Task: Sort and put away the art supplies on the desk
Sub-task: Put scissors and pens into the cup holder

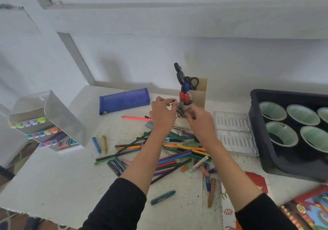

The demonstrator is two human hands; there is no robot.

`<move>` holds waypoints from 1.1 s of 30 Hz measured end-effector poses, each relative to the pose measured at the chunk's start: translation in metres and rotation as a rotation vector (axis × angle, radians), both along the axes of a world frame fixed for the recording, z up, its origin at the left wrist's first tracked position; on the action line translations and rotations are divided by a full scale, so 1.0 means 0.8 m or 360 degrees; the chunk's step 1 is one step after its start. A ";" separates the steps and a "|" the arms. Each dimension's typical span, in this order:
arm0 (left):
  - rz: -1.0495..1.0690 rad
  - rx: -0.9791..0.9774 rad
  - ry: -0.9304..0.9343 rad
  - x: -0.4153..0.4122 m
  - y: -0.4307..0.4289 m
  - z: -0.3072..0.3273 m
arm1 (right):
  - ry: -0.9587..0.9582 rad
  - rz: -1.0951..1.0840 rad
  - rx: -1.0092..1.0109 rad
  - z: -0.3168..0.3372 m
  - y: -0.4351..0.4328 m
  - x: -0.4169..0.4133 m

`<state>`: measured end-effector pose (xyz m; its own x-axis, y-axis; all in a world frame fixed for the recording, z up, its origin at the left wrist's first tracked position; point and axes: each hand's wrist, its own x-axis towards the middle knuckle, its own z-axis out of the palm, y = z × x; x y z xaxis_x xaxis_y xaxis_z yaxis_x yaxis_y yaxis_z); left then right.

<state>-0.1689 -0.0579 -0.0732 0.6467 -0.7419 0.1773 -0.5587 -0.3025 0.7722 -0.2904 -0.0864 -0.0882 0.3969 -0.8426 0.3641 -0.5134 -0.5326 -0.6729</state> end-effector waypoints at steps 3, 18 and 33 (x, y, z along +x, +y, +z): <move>-0.0113 -0.0043 0.0105 0.004 0.001 -0.010 | 0.0074 -0.0083 -0.0030 -0.011 0.003 0.003; -0.0075 -0.0333 0.0501 -0.002 0.034 -0.017 | -0.0107 -0.0445 0.0114 -0.032 0.025 -0.090; -0.0523 0.0126 -0.0803 0.015 0.186 -0.129 | 0.0780 -0.0396 0.0299 -0.084 0.028 -0.127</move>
<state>-0.1572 0.0911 -0.1762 0.2320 -0.9119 0.3384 -0.9240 -0.0979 0.3696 -0.3923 -0.0638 -0.1557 0.2629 -0.9645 0.0227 -0.8834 -0.2501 -0.3963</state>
